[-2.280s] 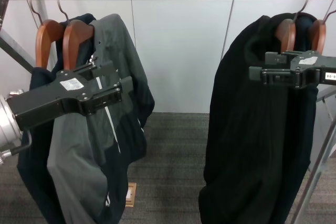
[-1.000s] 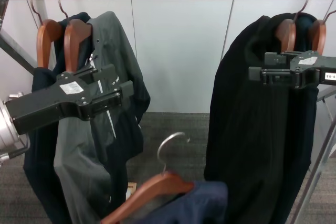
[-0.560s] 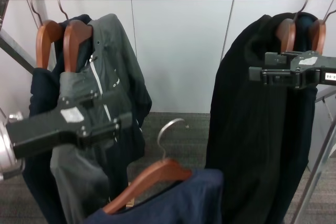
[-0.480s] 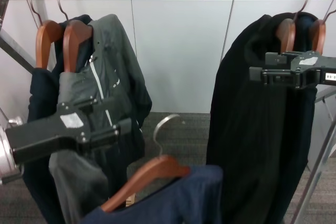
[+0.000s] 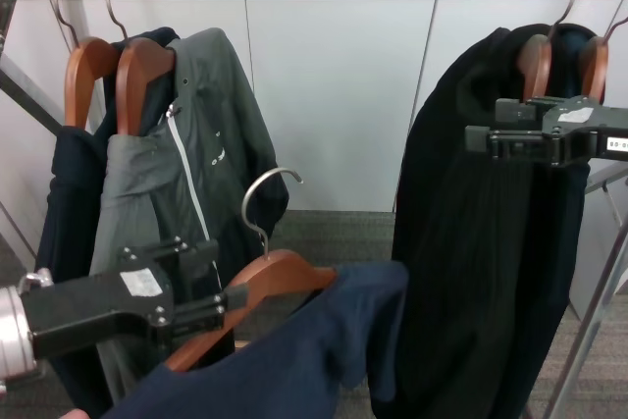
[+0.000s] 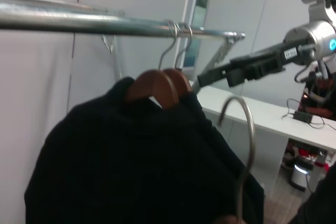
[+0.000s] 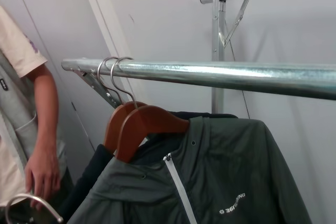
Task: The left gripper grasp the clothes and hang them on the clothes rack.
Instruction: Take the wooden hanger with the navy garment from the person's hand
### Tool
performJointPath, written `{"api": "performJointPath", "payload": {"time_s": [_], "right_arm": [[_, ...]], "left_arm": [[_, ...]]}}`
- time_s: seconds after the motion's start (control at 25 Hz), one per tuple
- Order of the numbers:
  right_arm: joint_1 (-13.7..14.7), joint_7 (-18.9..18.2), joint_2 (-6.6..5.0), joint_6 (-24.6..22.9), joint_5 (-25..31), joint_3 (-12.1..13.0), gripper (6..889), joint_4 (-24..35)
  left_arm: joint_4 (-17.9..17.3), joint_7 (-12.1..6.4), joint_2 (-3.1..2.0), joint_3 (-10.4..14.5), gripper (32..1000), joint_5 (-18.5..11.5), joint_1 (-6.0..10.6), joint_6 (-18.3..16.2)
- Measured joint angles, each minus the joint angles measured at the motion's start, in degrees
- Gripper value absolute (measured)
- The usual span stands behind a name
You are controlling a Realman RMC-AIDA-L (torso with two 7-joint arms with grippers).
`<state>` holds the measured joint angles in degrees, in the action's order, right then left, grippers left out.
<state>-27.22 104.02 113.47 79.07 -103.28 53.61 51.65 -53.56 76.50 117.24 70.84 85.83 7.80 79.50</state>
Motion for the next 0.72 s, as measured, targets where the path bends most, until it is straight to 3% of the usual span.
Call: {"api": "performJointPath", "payload": {"time_s": [0.24,0.28,0.52,0.72], "right_arm": [[-0.08,-0.07,0.0,-0.08,0.0,-0.13,822,-0.24],[-0.09,-0.09,0.0,-0.1,0.0,-0.14,822,-0.24],[-0.11,-0.19,0.0,-0.21,0.0,-0.03,822,-0.3],[-0.19,-0.81,0.0,-0.24,0.0,-0.29,822,-0.89]], "left_arm": [[3.15,-1.53,0.18,0.0,724,1.42,1.62,-0.35],[5.32,-2.7,0.25,0.05,724,1.44,2.74,-0.37],[10.35,-5.21,0.27,0.09,723,1.31,5.33,-1.0],[11.44,-5.46,0.35,0.08,723,0.93,6.04,-3.59]]}}
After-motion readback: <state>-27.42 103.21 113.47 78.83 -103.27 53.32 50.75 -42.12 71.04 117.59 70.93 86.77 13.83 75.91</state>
